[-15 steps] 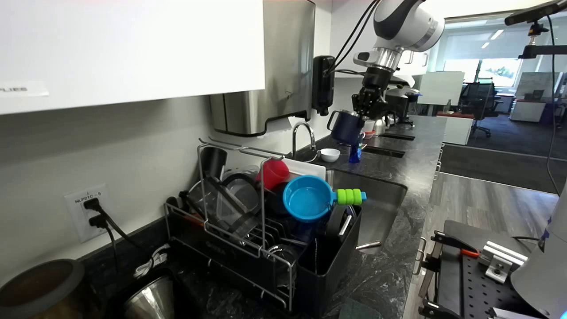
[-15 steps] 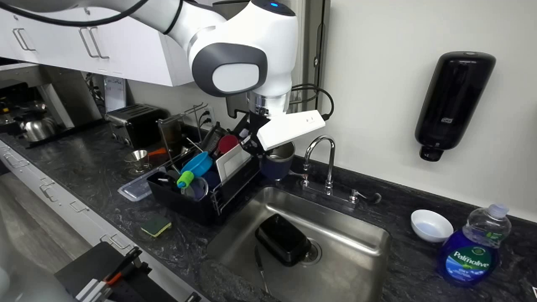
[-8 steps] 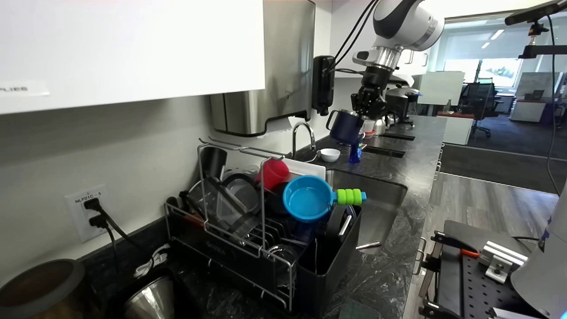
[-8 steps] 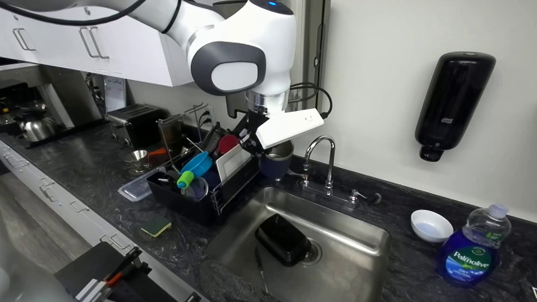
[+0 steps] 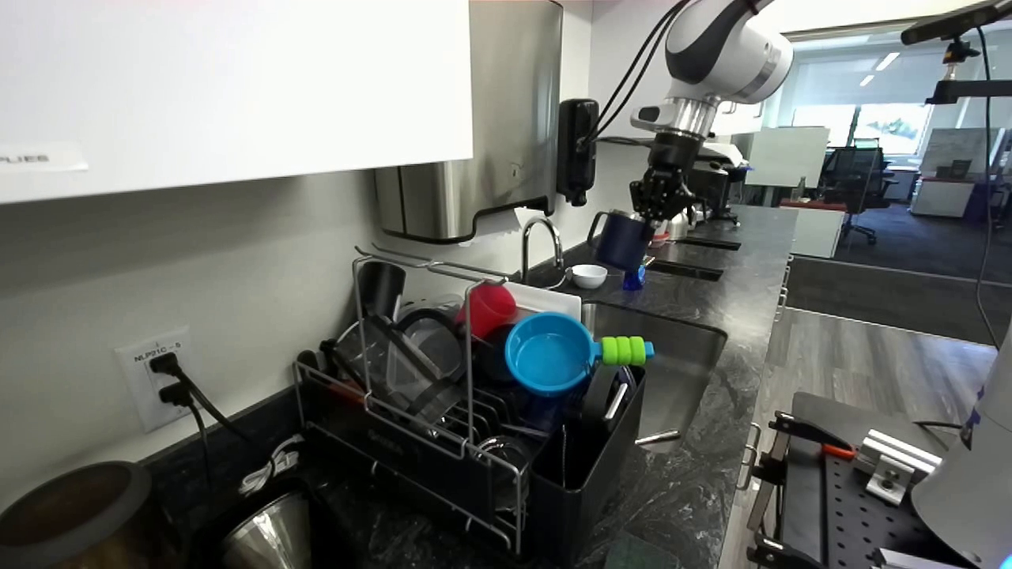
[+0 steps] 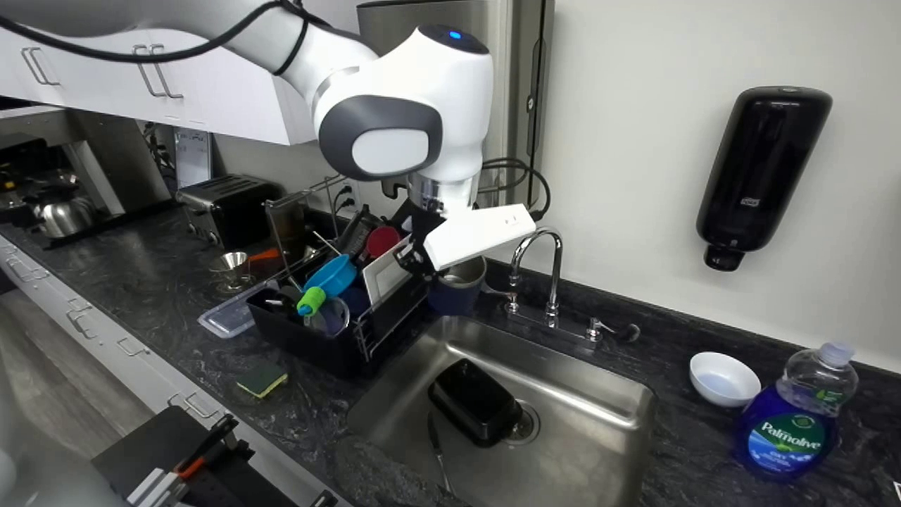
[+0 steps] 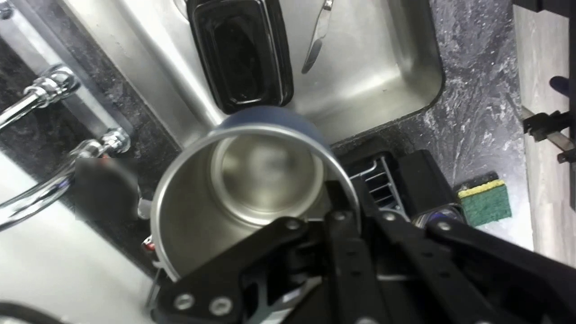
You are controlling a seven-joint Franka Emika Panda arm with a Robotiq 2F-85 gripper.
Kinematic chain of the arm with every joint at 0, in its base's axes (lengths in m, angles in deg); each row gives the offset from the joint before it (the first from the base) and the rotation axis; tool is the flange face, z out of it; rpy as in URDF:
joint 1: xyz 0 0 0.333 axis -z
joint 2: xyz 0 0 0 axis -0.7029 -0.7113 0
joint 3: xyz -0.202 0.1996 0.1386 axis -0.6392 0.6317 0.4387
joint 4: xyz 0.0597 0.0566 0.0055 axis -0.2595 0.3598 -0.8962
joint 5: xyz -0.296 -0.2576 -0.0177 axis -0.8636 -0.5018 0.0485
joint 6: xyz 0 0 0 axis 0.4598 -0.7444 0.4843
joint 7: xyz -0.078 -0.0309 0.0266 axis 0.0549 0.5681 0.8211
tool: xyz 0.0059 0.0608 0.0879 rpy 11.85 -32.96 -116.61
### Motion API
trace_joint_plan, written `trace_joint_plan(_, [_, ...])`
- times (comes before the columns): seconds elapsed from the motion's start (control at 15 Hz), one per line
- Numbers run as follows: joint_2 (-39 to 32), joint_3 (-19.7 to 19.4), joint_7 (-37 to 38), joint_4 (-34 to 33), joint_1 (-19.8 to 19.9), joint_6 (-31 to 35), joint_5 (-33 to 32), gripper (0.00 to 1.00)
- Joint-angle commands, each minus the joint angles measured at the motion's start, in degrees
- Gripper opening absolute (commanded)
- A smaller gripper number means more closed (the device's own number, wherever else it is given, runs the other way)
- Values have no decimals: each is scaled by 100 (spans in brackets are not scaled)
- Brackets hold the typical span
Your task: Pick up the blue cup and place it in the sink
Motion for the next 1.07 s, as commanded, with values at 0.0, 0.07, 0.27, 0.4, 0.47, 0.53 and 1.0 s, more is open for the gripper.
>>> trace_joint_plan(0.0, [-167, 21, -474, 625, 240, 503, -262, 2])
trace_joint_plan(0.07, [-227, 4, -648, 816, 305, 650, -369, 2])
trace_joint_plan(0.27, [-361, -48, -1144, 1168, 465, 1095, -370, 2])
trace_joint_plan(0.4, [-453, -71, -1457, 1163, 506, 1319, -145, 2])
trace_joint_plan(0.47, [-524, -89, -1652, 1105, 500, 1461, 37, 2])
trace_joint_plan(0.53, [-617, -104, -1775, 1011, 493, 1501, 207, 2])
trace_joint_plan(1.0, [-1886, 15, -3145, 129, 473, 2156, 2051, 2])
